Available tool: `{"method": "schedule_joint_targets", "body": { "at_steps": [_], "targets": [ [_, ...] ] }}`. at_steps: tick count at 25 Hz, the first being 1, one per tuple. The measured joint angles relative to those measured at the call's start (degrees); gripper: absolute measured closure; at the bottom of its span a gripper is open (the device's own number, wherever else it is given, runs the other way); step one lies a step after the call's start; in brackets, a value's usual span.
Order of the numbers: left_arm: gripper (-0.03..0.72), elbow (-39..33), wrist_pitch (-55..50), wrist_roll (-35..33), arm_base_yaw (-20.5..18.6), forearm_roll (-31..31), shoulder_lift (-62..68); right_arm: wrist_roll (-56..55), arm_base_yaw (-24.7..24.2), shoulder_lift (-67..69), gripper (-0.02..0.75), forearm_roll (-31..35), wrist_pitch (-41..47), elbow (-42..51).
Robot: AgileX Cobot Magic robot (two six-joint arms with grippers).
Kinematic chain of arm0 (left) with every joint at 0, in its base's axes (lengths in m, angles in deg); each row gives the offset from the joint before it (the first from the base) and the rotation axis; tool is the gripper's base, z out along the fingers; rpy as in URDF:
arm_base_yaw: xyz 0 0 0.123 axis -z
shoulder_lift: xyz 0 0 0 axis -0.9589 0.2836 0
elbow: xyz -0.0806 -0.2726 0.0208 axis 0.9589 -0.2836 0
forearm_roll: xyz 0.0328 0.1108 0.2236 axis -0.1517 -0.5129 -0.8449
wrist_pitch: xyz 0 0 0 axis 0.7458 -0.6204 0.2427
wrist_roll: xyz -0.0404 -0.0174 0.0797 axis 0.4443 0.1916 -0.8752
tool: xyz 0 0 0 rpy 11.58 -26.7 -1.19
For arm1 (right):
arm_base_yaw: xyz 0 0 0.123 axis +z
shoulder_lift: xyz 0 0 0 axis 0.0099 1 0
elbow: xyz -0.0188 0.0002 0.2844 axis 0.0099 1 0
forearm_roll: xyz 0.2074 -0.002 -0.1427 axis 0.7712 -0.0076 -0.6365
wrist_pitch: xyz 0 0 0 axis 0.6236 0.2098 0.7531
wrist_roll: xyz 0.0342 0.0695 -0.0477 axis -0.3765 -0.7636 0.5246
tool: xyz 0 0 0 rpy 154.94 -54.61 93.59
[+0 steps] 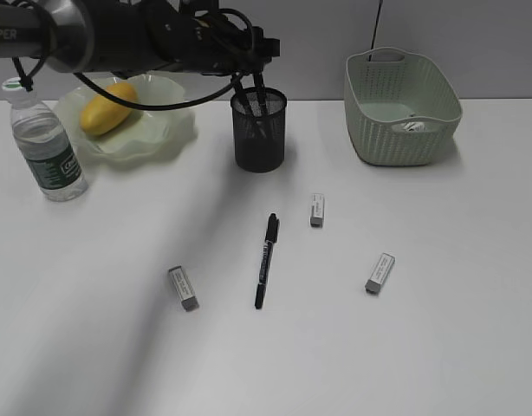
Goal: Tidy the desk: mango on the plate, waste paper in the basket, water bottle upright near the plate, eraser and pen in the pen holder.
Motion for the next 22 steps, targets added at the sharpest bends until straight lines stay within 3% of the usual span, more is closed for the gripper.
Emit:
{"method": "schedule_joint_targets", "body": {
  "at_steps": [5, 8, 18, 22],
  "targets": [
    [0.221, 0.00, -3.18, 0.00, 0.00, -0.70, -4.67, 0.00, 0.00, 0.00, 0.174, 0.00, 0.00, 0.00],
    [0.221, 0.00, -11.22, 0.00, 0.00, -2.65, -8.36, 0.00, 0.00, 0.00, 0.174, 0.00, 0.00, 0.00],
    [0.232, 0.00, -54.75, 0.24, 0.00, -12.55, -17.70, 0.00, 0.00, 0.00, 0.174, 0.00, 0.00, 0.00],
    [0.248, 0.00, -65.46, 4.58, 0.00, -18.11, -20.66, 0.00, 0.00, 0.00, 0.174, 0.00, 0.00, 0.00]
  ]
}}
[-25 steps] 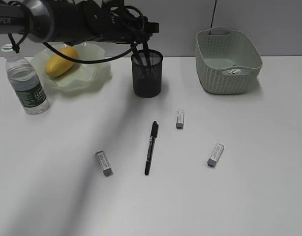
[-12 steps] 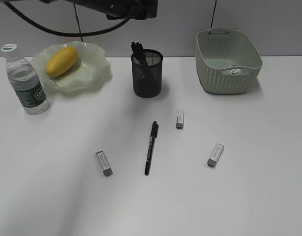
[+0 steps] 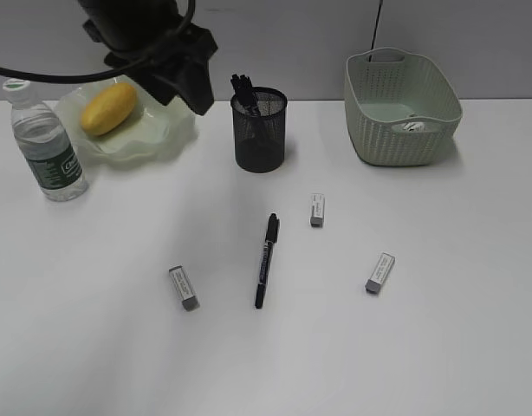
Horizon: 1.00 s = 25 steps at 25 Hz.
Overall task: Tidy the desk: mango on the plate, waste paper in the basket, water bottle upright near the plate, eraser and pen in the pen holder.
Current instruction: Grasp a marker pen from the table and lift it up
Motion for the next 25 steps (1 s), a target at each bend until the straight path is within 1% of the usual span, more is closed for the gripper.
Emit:
{"method": "schedule_joint_targets", "body": {
  "at_steps": [4, 6, 9, 11, 13, 17, 19, 21, 23, 25],
  "targets": [
    [0.249, -0.23, -1.40, 4.31, 0.00, -6.09, -3.11, 0.00, 0.00, 0.00, 0.174, 0.00, 0.00, 0.00],
    [0.251, -1.31, -1.40, 5.18, -0.17, -6.87, -5.27, 0.00, 0.00, 0.00, 0.174, 0.00, 0.00, 0.00],
    [0.251, -5.55, -1.45, 5.56, -1.08, -8.33, -9.61, 0.00, 0.00, 0.00, 0.174, 0.00, 0.00, 0.00],
    [0.251, -10.82, -1.39, 5.60, -2.69, -9.20, -12.88, 0.00, 0.00, 0.00, 0.174, 0.00, 0.00, 0.00],
    [0.254, -16.98, -1.38, 5.60, -5.13, -9.20, -17.15, 0.00, 0.00, 0.00, 0.174, 0.00, 0.00, 0.00],
    [0.256, -30.97, 2.09, 5.38, -12.73, -6.08, -27.05, 0.00, 0.00, 0.00, 0.174, 0.00, 0.00, 0.00],
    [0.256, -37.04, 4.21, 4.09, -16.71, -4.80, -32.91, 0.00, 0.00, 0.00, 0.174, 0.00, -0.06, 0.00],
    [0.256, -42.99, 6.03, 2.80, -19.73, -4.12, -38.37, 0.00, 0.00, 0.00, 0.174, 0.00, -0.06, 0.00],
    [0.256, -48.07, 7.97, 2.37, -21.71, -3.67, -44.51, 0.00, 0.00, 0.00, 0.174, 0.00, -0.06, 0.00],
    [0.256, -53.49, 10.65, 2.33, -22.48, -2.15, -50.54, 0.00, 0.00, 0.00, 0.174, 0.00, -0.06, 0.00]
  ]
}}
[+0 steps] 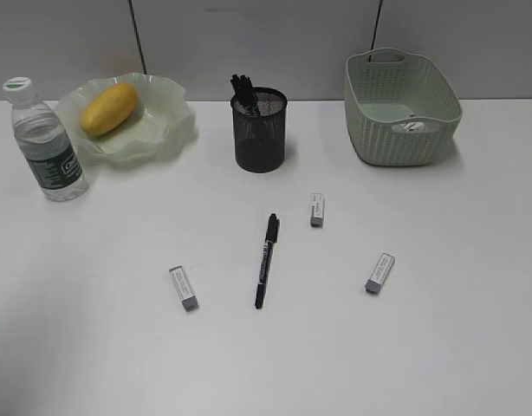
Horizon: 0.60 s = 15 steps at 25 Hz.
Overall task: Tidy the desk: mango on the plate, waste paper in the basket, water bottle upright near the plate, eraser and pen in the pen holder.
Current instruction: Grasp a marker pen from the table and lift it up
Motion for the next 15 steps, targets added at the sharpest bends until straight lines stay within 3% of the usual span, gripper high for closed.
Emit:
{"method": "schedule_joint_targets", "body": {
  "at_steps": [6, 15],
  "targets": [
    [0.256, -11.83, 4.72, 0.00, -0.13, 4.14, -22.55, 0.00, 0.00, 0.00, 0.174, -0.04, 0.00, 0.00],
    [0.256, -14.00, -3.07, 0.00, -0.13, 3.16, -47.25, 0.00, 0.00, 0.00, 0.174, -0.04, 0.00, 0.00]
  ]
}}
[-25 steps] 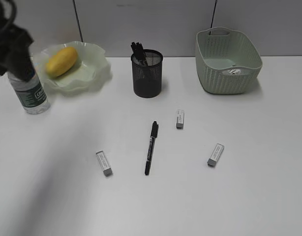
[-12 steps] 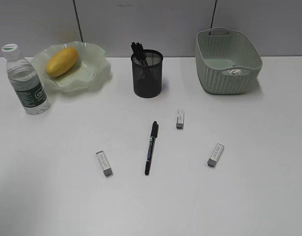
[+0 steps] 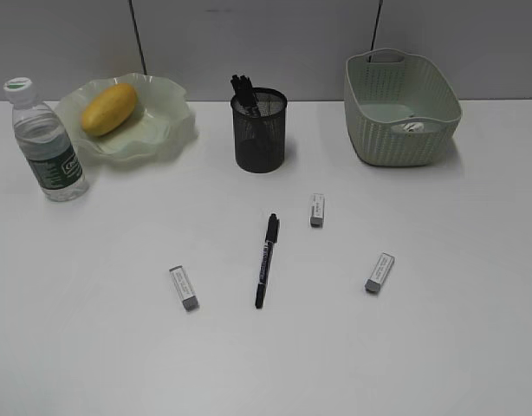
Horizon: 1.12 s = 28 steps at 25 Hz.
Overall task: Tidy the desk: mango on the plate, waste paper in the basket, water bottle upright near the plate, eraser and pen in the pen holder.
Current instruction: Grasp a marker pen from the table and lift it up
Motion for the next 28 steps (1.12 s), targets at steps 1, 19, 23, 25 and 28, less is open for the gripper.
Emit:
{"method": "schedule_joint_targets", "body": {
  "at_steps": [1, 19, 23, 25, 28],
  "targets": [
    [0.256, -0.02, -0.82, 0.00, 0.00, -0.80, -1.70, 0.00, 0.00, 0.00, 0.174, 0.00, 0.00, 0.00],
    [0.263, -3.94, -1.09, 0.00, 0.00, -3.21, -5.53, 0.00, 0.00, 13.27, 0.174, 0.24, -5.76, -2.25],
    [0.264, -3.94, -1.09, 0.00, 0.00, -3.21, -5.57, -0.10, 0.00, 24.21, 0.174, 0.54, -13.36, -4.93],
    [0.265, -3.94, -1.09, 0.00, 0.00, -3.21, -5.57, -0.77, 0.00, 31.42, 0.174, 0.98, -15.25, -7.66],
    [0.265, -3.94, -1.09, 0.00, 0.00, -3.21, -5.57, -1.65, 0.00, 44.26, 0.174, 1.91, -14.57, -13.13]
  ]
}}
